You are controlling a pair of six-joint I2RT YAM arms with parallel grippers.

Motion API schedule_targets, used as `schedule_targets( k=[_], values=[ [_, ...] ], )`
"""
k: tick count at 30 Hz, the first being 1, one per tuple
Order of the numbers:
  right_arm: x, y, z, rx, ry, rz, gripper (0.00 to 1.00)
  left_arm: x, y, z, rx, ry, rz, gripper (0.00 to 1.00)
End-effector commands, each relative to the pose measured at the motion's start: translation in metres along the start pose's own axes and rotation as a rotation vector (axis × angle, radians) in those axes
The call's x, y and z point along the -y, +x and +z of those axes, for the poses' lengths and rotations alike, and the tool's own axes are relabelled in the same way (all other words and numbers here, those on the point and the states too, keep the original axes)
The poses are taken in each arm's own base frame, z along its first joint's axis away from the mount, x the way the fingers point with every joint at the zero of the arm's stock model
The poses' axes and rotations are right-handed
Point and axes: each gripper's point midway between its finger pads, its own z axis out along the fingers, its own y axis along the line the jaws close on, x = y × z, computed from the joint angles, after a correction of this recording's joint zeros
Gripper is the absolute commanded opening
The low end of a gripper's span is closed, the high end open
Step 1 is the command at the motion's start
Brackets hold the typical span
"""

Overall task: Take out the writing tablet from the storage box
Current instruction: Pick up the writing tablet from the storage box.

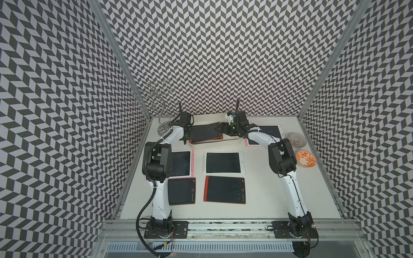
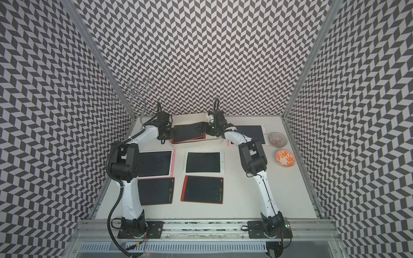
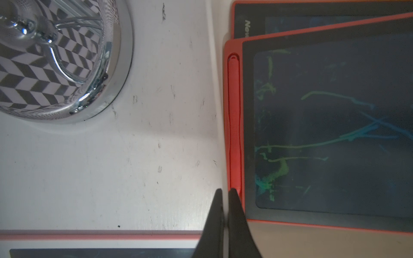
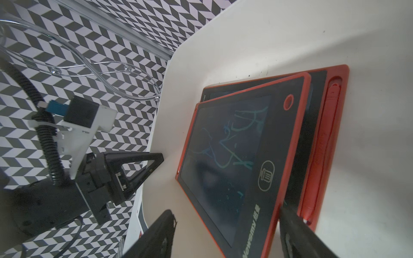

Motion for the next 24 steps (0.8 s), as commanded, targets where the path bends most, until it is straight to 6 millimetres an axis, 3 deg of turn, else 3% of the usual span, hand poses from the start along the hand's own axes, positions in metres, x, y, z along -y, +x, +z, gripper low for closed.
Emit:
schedule_targets(
  k=[1,11,24],
  values=[
    [-0.055,0.004,0.002,-0.028,-0.173,-0.029,0.72,0.029,0.008,0.001,-0.021,0.074,0.048,0.0],
    [-0.062,0.002,0.001,-0.032,-0.218,-0.003,0.71,0.03,0.008,0.001,-0.02,0.077,0.056,0.0],
    [-0.041,-0.023,-0.016,0.046,-0.112,-0.042,0.71,0.03,0.007,0.0,-0.018,0.076,0.062,0.0]
  ],
)
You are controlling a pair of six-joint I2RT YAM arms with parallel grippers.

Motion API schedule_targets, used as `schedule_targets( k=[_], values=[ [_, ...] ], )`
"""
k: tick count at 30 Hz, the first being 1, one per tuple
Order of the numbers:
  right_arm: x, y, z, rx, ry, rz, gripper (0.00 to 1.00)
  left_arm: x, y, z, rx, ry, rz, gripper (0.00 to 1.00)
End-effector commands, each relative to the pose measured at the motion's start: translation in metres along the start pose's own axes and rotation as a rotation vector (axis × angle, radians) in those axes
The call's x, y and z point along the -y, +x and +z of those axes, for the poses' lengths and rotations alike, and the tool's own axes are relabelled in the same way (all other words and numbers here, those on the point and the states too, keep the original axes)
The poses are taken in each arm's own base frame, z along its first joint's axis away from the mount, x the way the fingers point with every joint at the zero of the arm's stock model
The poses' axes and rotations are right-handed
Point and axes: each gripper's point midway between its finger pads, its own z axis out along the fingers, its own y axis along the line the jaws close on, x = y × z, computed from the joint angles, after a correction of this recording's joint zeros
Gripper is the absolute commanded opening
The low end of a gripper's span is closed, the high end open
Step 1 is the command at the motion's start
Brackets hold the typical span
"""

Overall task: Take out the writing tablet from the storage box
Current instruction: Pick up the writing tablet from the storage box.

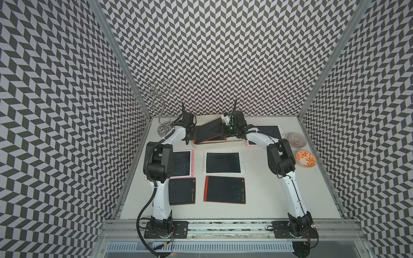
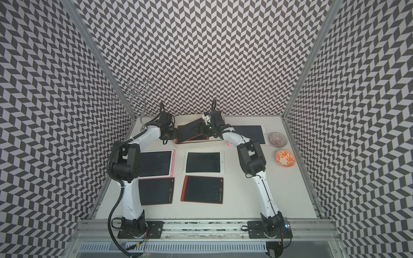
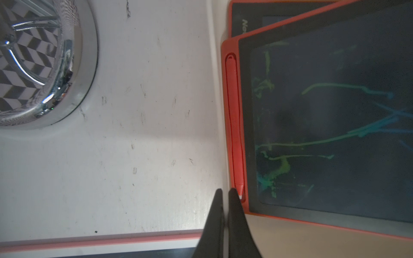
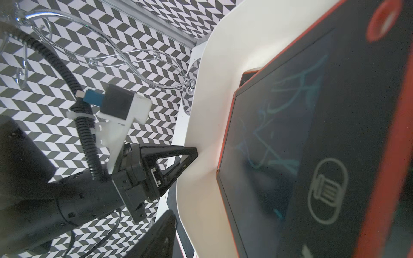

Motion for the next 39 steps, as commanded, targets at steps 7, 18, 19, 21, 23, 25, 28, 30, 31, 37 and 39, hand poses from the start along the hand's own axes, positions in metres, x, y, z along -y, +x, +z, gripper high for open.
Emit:
schedule_targets(
  k=[7,18,19,21,23,25,28,30,31,37,39],
  values=[
    [-0.02,-0.036,-0.021,0.105,-0.016,-0.069,0.64,0.009,0.004,0.002,-0.015,0.023,0.043,0.0],
    [-0.019,-0.035,-0.034,0.146,-0.014,-0.046,0.31,0.009,0.005,0.003,-0.018,0.028,0.04,0.0],
    [-0.019,-0.036,-0.036,0.15,-0.01,-0.045,0.28,0.009,0.004,0.002,-0.016,0.028,0.039,0.0],
    [-0.018,-0.036,-0.04,0.159,-0.001,-0.041,0.24,0.008,0.004,0.003,-0.019,0.027,0.039,0.0],
    [-0.019,-0.036,-0.042,0.162,-0.006,-0.032,0.22,0.008,0.005,0.003,-0.022,0.026,0.039,0.0],
    [-0.019,-0.035,-0.044,0.156,-0.025,-0.012,0.18,0.007,0.004,0.003,-0.02,0.024,0.038,0.0],
    [-0.021,-0.033,-0.048,0.14,-0.057,0.023,0.04,0.006,0.003,0.002,-0.017,0.024,0.038,0.0],
    [-0.022,-0.031,-0.05,0.135,-0.077,0.046,0.01,0.004,0.002,0.001,-0.014,0.021,0.037,0.0],
    [-0.023,-0.031,-0.052,0.137,-0.092,0.059,0.0,0.004,0.002,0.001,-0.013,0.018,0.037,0.0],
    [-0.031,-0.034,-0.069,0.166,-0.12,0.074,0.0,-0.001,-0.002,0.0,-0.004,0.015,0.032,0.0],
    [-0.033,-0.036,-0.075,0.175,-0.126,0.075,0.0,-0.001,-0.004,0.0,-0.001,0.015,0.03,0.0]
  ],
)
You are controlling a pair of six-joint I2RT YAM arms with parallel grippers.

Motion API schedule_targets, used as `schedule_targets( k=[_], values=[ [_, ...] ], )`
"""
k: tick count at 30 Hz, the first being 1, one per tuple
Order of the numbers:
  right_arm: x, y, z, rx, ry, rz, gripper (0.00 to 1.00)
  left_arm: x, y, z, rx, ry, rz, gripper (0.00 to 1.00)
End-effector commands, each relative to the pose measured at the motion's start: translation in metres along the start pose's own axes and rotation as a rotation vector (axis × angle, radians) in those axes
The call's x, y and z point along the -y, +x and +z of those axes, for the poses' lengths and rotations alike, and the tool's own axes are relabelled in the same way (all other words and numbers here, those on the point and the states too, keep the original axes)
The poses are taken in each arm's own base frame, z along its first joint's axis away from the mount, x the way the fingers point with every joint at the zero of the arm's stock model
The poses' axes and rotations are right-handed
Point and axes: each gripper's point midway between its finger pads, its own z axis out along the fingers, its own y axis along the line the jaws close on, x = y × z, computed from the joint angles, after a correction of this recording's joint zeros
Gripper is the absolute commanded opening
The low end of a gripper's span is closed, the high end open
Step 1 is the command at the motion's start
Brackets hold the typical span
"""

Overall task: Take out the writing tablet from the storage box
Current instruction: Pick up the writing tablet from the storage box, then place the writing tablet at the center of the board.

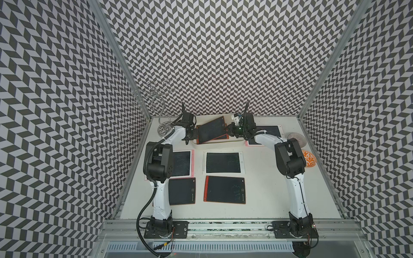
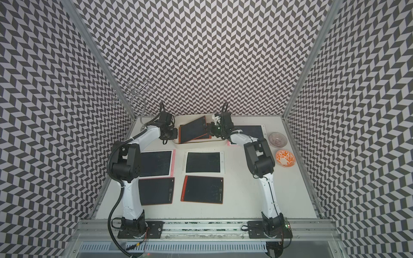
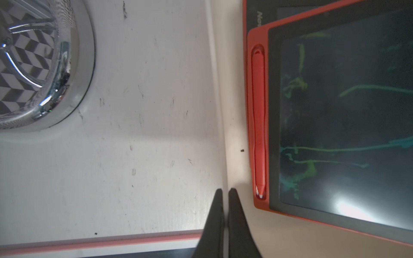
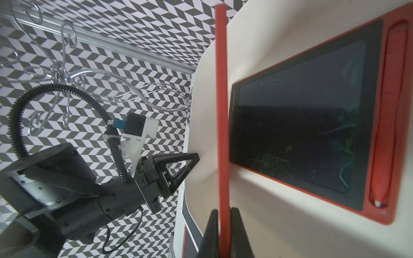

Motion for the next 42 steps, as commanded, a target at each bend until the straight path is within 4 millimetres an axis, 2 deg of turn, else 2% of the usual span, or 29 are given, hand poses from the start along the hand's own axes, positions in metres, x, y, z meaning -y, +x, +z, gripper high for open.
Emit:
schedule_targets(
  k=[1,8,14,17,20,25,31,38,42],
  values=[
    [-0.058,-0.026,-0.028,0.085,-0.119,-0.089,0.0,0.0,-0.006,0.0,0.003,0.014,0.018,0.0],
    [-0.071,-0.032,-0.053,0.113,-0.141,-0.092,0.0,-0.002,-0.014,-0.002,0.02,0.016,0.014,0.0],
    [-0.073,-0.032,-0.08,0.114,-0.126,-0.098,0.0,-0.006,-0.018,-0.004,0.031,0.007,0.02,0.0],
    [-0.072,-0.029,-0.1,0.119,-0.108,-0.103,0.0,-0.007,-0.019,-0.005,0.033,0.002,0.012,0.0],
    [-0.069,-0.026,-0.129,0.13,-0.097,-0.107,0.0,-0.007,-0.02,-0.005,0.034,0.001,0.01,0.0],
    [-0.061,-0.01,-0.172,0.107,-0.104,-0.098,0.0,-0.006,-0.024,-0.005,0.034,0.003,0.011,0.0],
    [-0.053,0.011,-0.214,0.072,-0.105,-0.109,0.0,-0.006,-0.027,-0.007,0.04,0.002,0.009,0.0],
    [-0.034,0.033,-0.254,0.039,-0.124,-0.086,0.0,-0.005,-0.025,-0.001,0.027,0.005,0.012,0.0],
    [-0.013,0.046,-0.268,0.02,-0.12,-0.061,0.0,-0.004,-0.023,0.004,0.018,0.012,0.013,0.0]
  ],
)
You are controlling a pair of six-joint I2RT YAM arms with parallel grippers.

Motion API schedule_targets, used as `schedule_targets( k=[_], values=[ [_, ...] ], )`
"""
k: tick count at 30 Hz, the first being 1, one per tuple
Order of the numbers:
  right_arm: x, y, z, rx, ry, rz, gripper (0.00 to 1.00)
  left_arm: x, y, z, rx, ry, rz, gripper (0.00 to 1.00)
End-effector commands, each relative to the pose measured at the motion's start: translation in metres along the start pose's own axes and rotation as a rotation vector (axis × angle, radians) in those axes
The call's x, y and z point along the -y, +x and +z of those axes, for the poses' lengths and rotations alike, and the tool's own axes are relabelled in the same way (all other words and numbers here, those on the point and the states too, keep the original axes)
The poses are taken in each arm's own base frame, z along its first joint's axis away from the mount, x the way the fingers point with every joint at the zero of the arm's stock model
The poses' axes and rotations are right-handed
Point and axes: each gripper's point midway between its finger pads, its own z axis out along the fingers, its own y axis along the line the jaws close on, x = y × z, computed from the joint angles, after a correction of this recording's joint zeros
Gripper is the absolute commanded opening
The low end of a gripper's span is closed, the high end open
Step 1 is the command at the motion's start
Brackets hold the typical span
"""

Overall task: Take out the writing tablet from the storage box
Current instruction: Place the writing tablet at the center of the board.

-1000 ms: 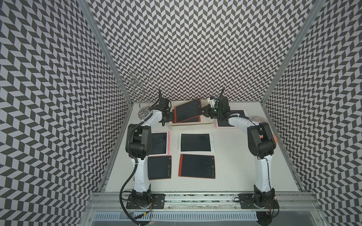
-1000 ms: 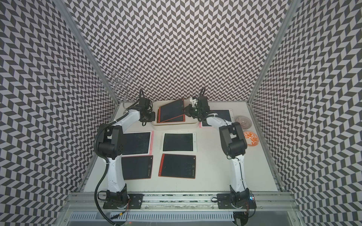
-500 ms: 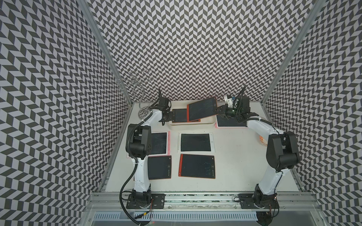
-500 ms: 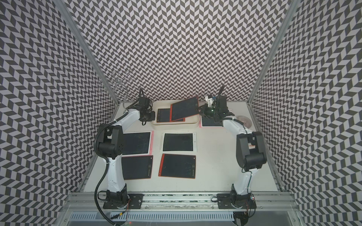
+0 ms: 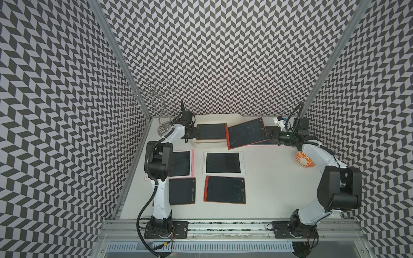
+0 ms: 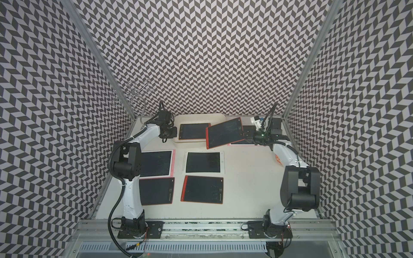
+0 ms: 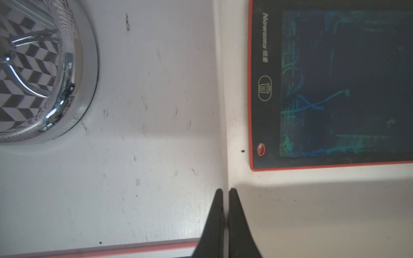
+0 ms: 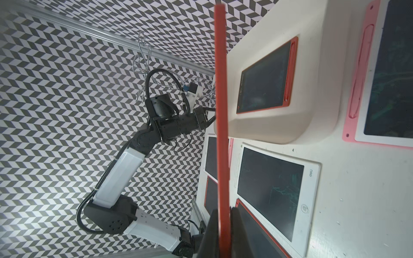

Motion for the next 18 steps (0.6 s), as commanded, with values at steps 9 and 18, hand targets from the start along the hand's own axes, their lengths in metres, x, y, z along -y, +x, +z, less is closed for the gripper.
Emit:
schedule_targets(
  k=[9,18],
  values=[
    [0.03,0.023,-0.052,0.024,0.009,-0.027,0.0,0.002,-0.015,-0.002,0.025,0.02,0.018,0.0],
    [0.061,0.023,-0.078,0.073,0.163,0.014,0.0,0.001,-0.009,0.004,0.01,0.022,0.015,0.0]
  ],
)
